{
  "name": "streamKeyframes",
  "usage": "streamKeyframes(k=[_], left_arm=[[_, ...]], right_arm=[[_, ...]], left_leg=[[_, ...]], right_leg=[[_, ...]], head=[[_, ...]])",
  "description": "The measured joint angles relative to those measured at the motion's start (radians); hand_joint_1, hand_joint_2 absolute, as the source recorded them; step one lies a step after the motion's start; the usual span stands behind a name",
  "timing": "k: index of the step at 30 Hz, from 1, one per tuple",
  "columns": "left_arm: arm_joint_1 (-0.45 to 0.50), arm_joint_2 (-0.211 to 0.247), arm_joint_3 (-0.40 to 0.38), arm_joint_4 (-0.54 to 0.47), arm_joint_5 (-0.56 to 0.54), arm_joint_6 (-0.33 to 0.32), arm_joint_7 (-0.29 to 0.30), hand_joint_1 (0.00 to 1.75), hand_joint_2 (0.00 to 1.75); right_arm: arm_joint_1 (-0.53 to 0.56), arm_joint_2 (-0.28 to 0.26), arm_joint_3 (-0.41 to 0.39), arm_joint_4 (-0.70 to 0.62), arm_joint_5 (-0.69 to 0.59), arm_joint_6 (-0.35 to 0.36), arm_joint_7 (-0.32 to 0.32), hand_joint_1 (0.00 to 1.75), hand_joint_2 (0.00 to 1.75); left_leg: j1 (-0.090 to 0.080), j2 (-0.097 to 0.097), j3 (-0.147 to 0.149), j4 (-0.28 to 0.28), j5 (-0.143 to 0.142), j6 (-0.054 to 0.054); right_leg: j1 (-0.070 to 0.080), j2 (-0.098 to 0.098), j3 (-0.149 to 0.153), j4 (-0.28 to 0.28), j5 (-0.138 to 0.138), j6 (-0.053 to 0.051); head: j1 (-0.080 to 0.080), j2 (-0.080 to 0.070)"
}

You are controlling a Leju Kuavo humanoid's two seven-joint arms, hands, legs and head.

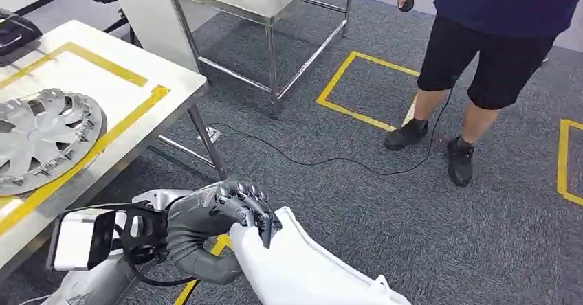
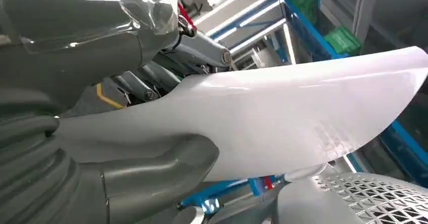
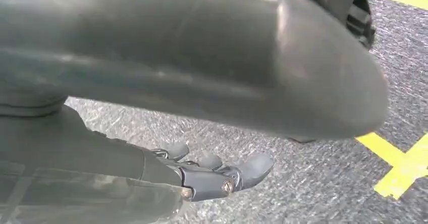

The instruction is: Take the parts from the cabinet and place them on the table.

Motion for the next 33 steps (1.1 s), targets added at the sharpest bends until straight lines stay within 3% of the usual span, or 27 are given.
streamKeyframes(k=[3, 4, 5, 6, 7, 8, 9, 10, 11, 12, 13, 14, 15, 16, 18, 19, 20, 21, 22, 24, 25, 26, 28, 29, 30, 31, 33], left_arm=[[-0.001, 0.002, 0.0, -0.001, 0.0, 0.0, 0.0, 1.64, 1.75], [0.0, 0.0, 0.002, -0.004, 0.0, 0.0, 0.0, 1.64, 1.75], [-0.003, 0.0, 0.001, -0.005, 0.0, 0.0, 0.0, 1.64, 1.75], [-0.008, -0.003, -0.001, -0.004, 0.0, 0.0, 0.0, 1.64, 1.75], [-0.009, -0.005, -0.002, -0.003, 0.0, 0.001, 0.0, 1.64, 1.75], [-0.003, -0.005, -0.003, -0.003, 0.0, 0.001, 0.001, 1.64, 1.75], [0.001, -0.005, -0.004, -0.003, -0.001, 0.001, 0.003, 1.64, 1.75], [0.003, -0.005, -0.004, -0.003, -0.001, 0.001, 0.004, 1.64, 1.75], [0.003, -0.005, -0.004, -0.003, -0.001, 0.001, 0.005, 1.64, 1.75], [0.003, -0.005, -0.004, -0.003, -0.001, 0.001, 0.006, 1.64, 1.75], [0.003, -0.005, -0.004, -0.003, -0.001, 0.001, 0.006, 1.64, 1.75], [0.002, -0.005, -0.004, -0.003, -0.001, 0.001, 0.006, 1.64, 1.75], [0.003, -0.004, -0.003, -0.003, -0.001, 0.001, 0.007, 1.64, 1.75], [0.003, -0.004, -0.003, -0.003, -0.002, 0.001, 0.01, 1.64, 1.75], [0.003, -0.002, -0.001, -0.003, -0.002, 0.001, 0.01, 1.64, 1.75], [0.003, 0.0, -0.001, -0.003, -0.002, 0.001, 0.01, 1.64, 1.75], [0.003, 0.001, 0.0, -0.004, -0.001, 0.001, 0.01, 1.64, 1.75], [-0.001, 0.002, 0.001, -0.004, -0.001, 0.001, 0.01, 1.64, 1.75], [-0.001, 0.002, 0.001, -0.004, -0.001, 0.001, 0.01, 1.64, 1.75], [0.003, 0.003, 0.001, -0.004, -0.001, 0.001, 0.01, 1.64, 1.75], [0.005, 0.004, 0.001, -0.004, -0.001, 0.001, 0.01, 1.64, 1.75], [0.005, 0.005, 0.001, -0.004, -0.001, 0.001, 0.01, 1.64, 1.75], [0.005, 0.005, 0.002, -0.004, -0.001, 0.001, 0.011, 1.64, 1.75], [0.004, 0.005, 0.002, -0.005, -0.001, 0.001, 0.011, 1.64, 1.75], [0.002, 0.005, 0.002, -0.007, -0.001, 0.001, 0.011, 1.64, 1.75], [-0.001, 0.003, 0.002, -0.008, -0.001, 0.002, 0.011, 1.64, 1.75], [0.001, 0.004, 0.005, -0.009, -0.002, 0.002, 0.011, 1.64, 1.75]], right_arm=[[-0.003, -0.001, 0.0, 0.0, 0.0, 0.0, 0.0, 0.0, 0.0], [-0.005, 0.001, 0.0, 0.0, 0.0, 0.0, 0.0, 0.0, 0.0], [-0.006, 0.001, 0.0, 0.0, 0.0, 0.0, 0.0, 0.0, 0.0], [-0.005, 0.001, 0.0, 0.001, 0.0, 0.0, 0.0, 0.0, 0.0], [-0.002, 0.001, 0.0, 0.001, 0.0, 0.0, 0.0, 0.0, 0.0], [0.001, 0.0, 0.0, 0.001, 0.0, 0.0, 0.0, 0.0, 0.0], [0.004, -0.003, 0.0, 0.001, 0.0, 0.001, 0.0, 0.0, 0.0], [0.005, -0.003, 0.0, 0.001, 0.002, 0.001, 0.0, 0.0, 0.0], [0.005, -0.004, 0.0, 0.001, 0.002, 0.002, 0.0, 0.0, 0.0], [0.004, -0.004, 0.0, 0.001, 0.002, 0.002, 0.0, 0.0, 0.0], [0.004, -0.005, 0.0, 0.001, 0.002, 0.002, 0.0, 0.0, 0.0], [0.004, -0.006, 0.0, 0.001, 0.002, 0.002, 0.0, 0.0, 0.0], [0.003, -0.005, 0.0, 0.001, 0.002, 0.003, 0.0, 0.0, 0.0], [0.001, -0.007, 0.0, 0.001, 0.002, 0.005, 0.0, 0.0, 0.0], [-0.003, -0.007, 0.0, 0.001, 0.002, 0.006, -0.001, 0.0, 0.0], [-0.005, -0.006, 0.002, 0.001, 0.004, 0.007, -0.001, 0.0, 0.0], [-0.007, -0.008, 0.002, 0.002, 0.003, 0.008, -0.002, 0.0, 0.0], [-0.006, -0.008, 0.002, 0.002, 0.003, 0.009, -0.003, 0.0, 0.0], [-0.002, -0.008, 0.002, 0.002, 0.003, 0.011, -0.003, 0.0, 0.0], [0.003, -0.009, 0.002, 0.002, 0.004, 0.012, -0.003, 0.0, 0.0], [0.004, -0.009, 0.002, 0.002, 0.005, 0.012, -0.003, 0.0, 0.0], [0.003, -0.009, 0.002, 0.002, 0.005, 0.012, -0.003, 0.0, 0.0], [-0.001, -0.008, 0.002, 0.002, 0.005, 0.012, -0.003, 0.0, 0.0], [-0.001, -0.007, 0.002, 0.002, 0.005, 0.012, -0.004, 0.0, 0.0], [0.0, -0.001, 0.002, 0.004, 0.005, 0.012, -0.004, 0.0, 0.0], [0.001, -0.002, 0.001, 0.006, 0.004, 0.012, -0.004, 0.0, 0.0], [-0.001, -0.002, 0.002, 0.006, 0.006, 0.012, -0.004, 0.0, 0.0]], left_leg=[[-0.008, -0.038, -0.004, -0.004, 0.002, 0.009], [0.006, -0.057, 0.025, -0.027, 0.018, 0.017], [0.004, -0.068, 0.028, -0.04, 0.025, 0.014], [0.007, -0.077, 0.03, -0.041, 0.028, 0.02], [0.009, -0.095, 0.028, -0.042, 0.029, 0.021], [0.008, -0.112, 0.027, -0.042, 0.029, 0.021], [0.008, -0.129, 0.026, -0.041, 0.029, 0.021], [0.009, -0.146, 0.027, -0.04, 0.029, 0.021], [0.011, -0.162, 0.028, -0.039, 0.028, 0.019], [0.013, -0.178, 0.029, -0.036, 0.026, 0.016], [0.015, -0.192, 0.028, -0.029, 0.022, 0.01], [0.018, -0.205, 0.022, -0.018, 0.016, 0.002], [0.012, -0.216, 0.012, -0.005, 0.007, -0.008], [0.013, -0.224, 0.008, -0.003, 0.007, -0.011], [0.019, -0.235, 0.005, -0.006, 0.008, -0.015], [0.022, -0.242, 0.005, -0.003, 0.004, -0.019], [0.018, -0.199, -0.003, 0.014, -0.009, -0.024], [0.017, -0.152, -0.026, 0.064, -0.037, -0.03], [0.021, -0.128, -0.064, 0.14, -0.07, -0.034], [0.023, -0.108, -0.14, 0.277, -0.116, -0.037], [0.023, -0.105, -0.159, 0.299, -0.11, -0.036], [0.023, -0.103, -0.151, 0.272, -0.081, -0.034], [0.015, -0.086, -0.076, 0.121, 0.005, -0.017], [0.004, -0.043, -0.034, 0.045, 0.034, 0.002], [-0.013, 0.017, -0.016, 0.013, 0.015, 0.016], [-0.016, 0.012, -0.016, 0.006, 0.012, 0.017], [-0.019, -0.02, -0.02, 0.001, 0.012, 0.022]], right_leg=[[-0.006, -0.035, 0.01, -0.007, -0.003, 0.013], [-0.006, -0.036, 0.01, -0.006, -0.008, 0.019], [-0.01, 0.018, 0.009, 0.011, -0.014, 0.02], [-0.012, 0.058, -0.015, 0.058, -0.038, 0.015], [-0.012, 0.078, -0.056, 0.138, -0.07, 0.009], [-0.013, 0.085, -0.099, 0.217, -0.095, 0.007], [-0.013, 0.087, -0.134, 0.276, -0.109, 0.01], [-0.014, 0.087, -0.145, 0.285, -0.1, 0.017], [-0.016, 0.088, -0.132, 0.245, -0.075, 0.028], [-0.02, 0.093, -0.1, 0.168, -0.036, 0.041], [-0.026, 0.111, -0.063, 0.081, 0.002, 0.053], [-0.035, 0.156, -0.034, 0.008, 0.027, 0.061], [-0.027, 0.166, -0.031, 0.006, 0.025, 0.049], [-0.027, 0.148, -0.031, 0.009, 0.024, 0.036], [-0.019, 0.136, -0.029, 0.01, 0.022, 0.025], [-0.03, 0.125, -0.026, 0.005, 0.024, 0.015], [-0.026, 0.114, -0.022, 0.003, 0.023, 0.013], [-0.024, 0.106, -0.018, 0.004, 0.02, 0.005], [-0.02, 0.096, -0.016, 0.004, 0.017, 0.001], [-0.014, 0.07, -0.014, 0.004, 0.012, -0.006], [-0.012, 0.056, -0.014, 0.004, 0.01, -0.009], [-0.009, 0.045, -0.011, 0.004, 0.007, -0.008], [-0.001, 0.022, -0.001, 0.003, 0.001, -0.009], [0.001, 0.012, 0.005, 0.002, -0.003, -0.011], [0.002, 0.002, 0.009, 0.002, -0.006, -0.008], [0.006, -0.008, 0.008, 0.0, -0.009, -0.003], [0.005, -0.044, 0.015, -0.005, -0.012, 0.004]], head=[[-0.003, 0.0], [-0.001, 0.0], [0.001, 0.0], [0.0, 0.0], [0.005, 0.0], [0.007, 0.0], [0.007, 0.0], [0.009, 0.0], [0.008, 0.0], [0.009, 0.0], [0.008, 0.0], [0.011, 0.0], [0.014, 0.0], [0.012, 0.0], [0.013, 0.0], [0.013, 0.0], [0.011, 0.0], [0.0, 0.0], [0.0, 0.0], [-0.001, 0.0], [-0.001, 0.0], [-0.001, 0.0], [-0.001, 0.0], [-0.001, 0.0], [0.001, 0.0], [-0.001, 0.0], [-0.001, 0.0]])
